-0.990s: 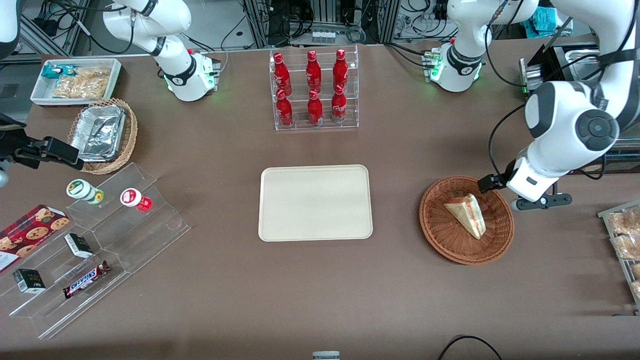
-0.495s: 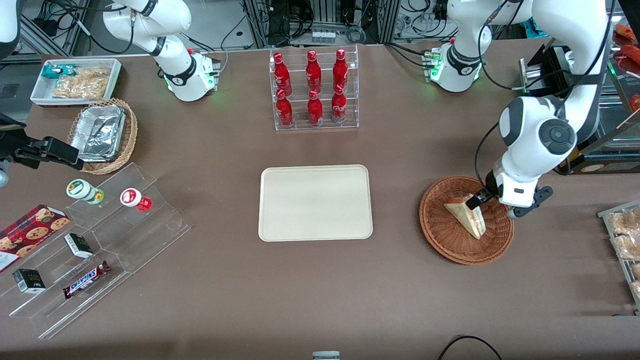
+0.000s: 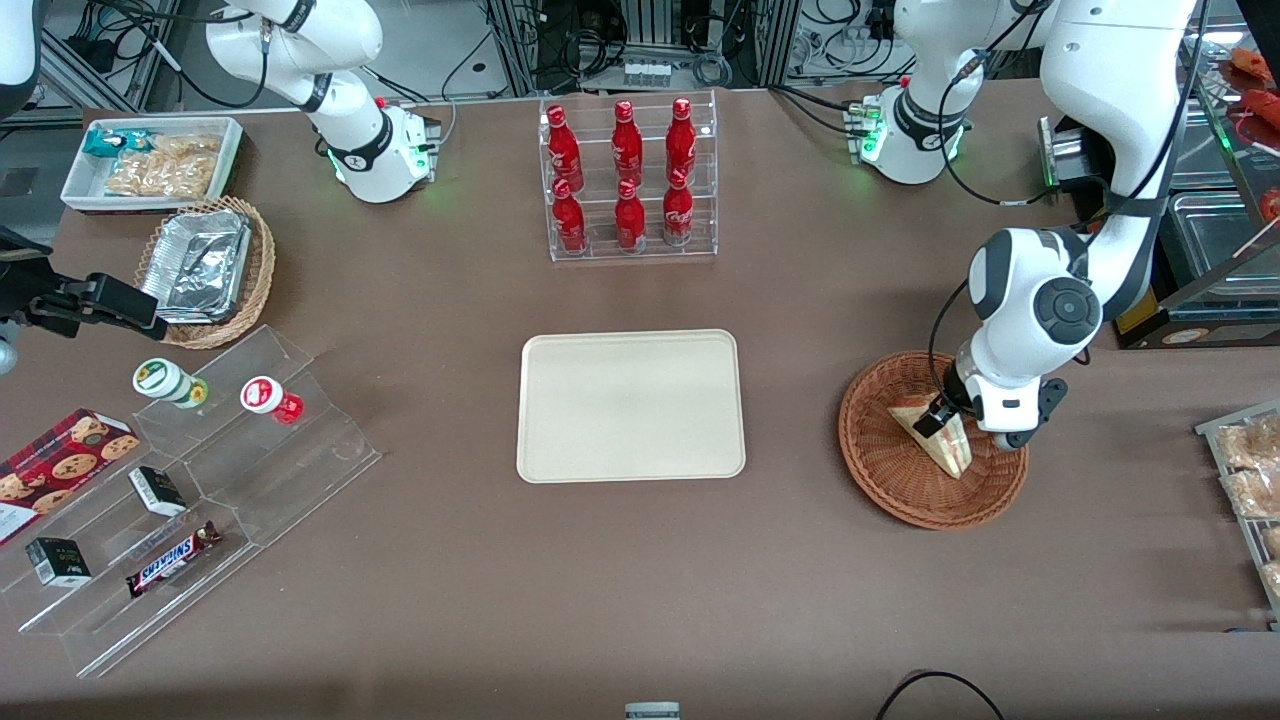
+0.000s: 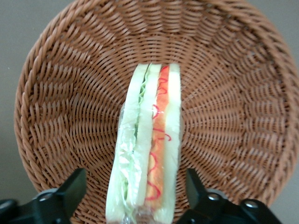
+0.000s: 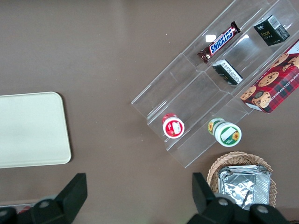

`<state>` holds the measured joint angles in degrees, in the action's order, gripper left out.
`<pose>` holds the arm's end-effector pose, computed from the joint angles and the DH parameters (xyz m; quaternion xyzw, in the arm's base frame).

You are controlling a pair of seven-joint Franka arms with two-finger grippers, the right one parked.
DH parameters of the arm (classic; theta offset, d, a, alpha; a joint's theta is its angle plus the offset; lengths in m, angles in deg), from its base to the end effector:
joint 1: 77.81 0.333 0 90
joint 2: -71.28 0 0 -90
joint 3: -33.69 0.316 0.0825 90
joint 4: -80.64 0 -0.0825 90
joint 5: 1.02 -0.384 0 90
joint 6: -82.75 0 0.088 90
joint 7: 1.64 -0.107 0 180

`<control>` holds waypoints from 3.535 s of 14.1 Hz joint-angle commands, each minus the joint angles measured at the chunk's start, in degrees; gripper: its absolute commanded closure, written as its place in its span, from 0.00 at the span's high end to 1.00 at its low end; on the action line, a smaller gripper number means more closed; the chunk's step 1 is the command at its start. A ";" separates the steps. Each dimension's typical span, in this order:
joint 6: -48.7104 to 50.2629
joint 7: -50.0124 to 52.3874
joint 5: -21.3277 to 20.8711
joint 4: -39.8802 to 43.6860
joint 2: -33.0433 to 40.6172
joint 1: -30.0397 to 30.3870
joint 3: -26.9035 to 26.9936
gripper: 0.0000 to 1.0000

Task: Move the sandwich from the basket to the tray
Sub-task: 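Lower the left gripper and close it on the sandwich, then lift the sandwich and carry it over the cream tray, then lower the sandwich onto the tray and open the left gripper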

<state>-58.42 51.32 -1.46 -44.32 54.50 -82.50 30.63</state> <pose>0.5546 -0.0754 0.2537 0.9239 0.3826 -0.0068 0.0022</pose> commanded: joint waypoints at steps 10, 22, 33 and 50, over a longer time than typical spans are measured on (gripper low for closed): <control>17.32 -15.77 -1.14 13.60 0.44 -4.88 0.07 0.07; 26.46 -9.48 1.14 35.64 -14.75 -26.14 0.07 0.00; 27.26 3.11 0.62 50.61 -27.60 -39.52 0.07 0.00; 30.93 6.80 -1.14 49.82 -21.91 -41.80 3.75 1.00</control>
<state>-30.80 56.23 -1.31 6.68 28.57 -123.55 32.56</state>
